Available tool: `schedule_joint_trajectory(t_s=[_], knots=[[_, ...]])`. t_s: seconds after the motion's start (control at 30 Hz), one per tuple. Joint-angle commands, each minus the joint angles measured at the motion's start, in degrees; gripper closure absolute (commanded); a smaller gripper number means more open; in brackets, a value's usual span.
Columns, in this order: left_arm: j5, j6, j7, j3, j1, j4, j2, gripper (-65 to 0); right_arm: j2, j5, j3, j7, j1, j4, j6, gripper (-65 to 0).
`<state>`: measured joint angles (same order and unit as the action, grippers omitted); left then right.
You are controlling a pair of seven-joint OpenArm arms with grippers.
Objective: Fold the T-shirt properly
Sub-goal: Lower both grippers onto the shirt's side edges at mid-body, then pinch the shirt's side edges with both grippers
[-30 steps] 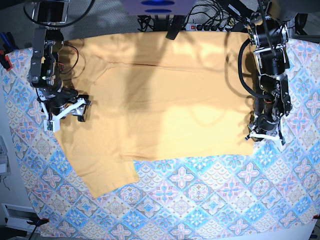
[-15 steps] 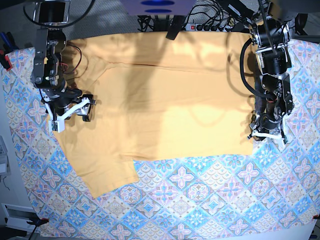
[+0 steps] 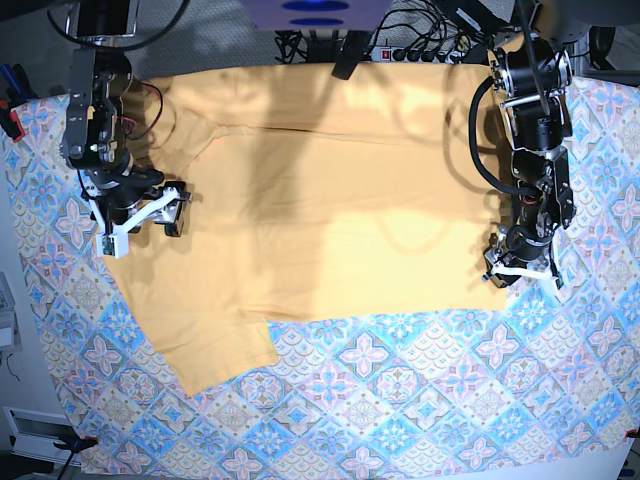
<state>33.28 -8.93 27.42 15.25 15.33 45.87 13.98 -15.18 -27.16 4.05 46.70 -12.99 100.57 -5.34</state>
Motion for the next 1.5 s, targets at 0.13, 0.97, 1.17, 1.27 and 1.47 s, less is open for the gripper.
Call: schedule_joint_trajectory(t_s=[0.13,0.97,1.17,1.27,1.47], knots=[[0.0,0.71,2.87,-4.92,-0.08,0.07,0.04,-17.2,-0.6,-0.23,0.47,-1.2,-0.24,3.12,-0.33,-42.9],[0.17,0.71,2.6,-5.71,-6.41,10.7,0.4,0.0,-0.95,-0.14,0.65,-1.29,1.7,3.29,-0.33,-42.8],[0.17,0.71,2.6,-5.71,-6.41,10.79,0.4,0.0,-2.71,-0.14,2.32,-1.11,7.41,-1.63,-0.33,-42.8],[0.26,0.71,2.6,-4.21,-6.59,11.5,0.4,0.0,-4.38,-0.05,1.88,-1.29,11.37,-6.38,-0.33,-43.0],[-0.09,0.71,2.87,-0.34,-9.4,18.88,0.13,0.0,-6.31,-0.05,1.7,-1.64,20.77,-17.89,-1.47,-43.1]])
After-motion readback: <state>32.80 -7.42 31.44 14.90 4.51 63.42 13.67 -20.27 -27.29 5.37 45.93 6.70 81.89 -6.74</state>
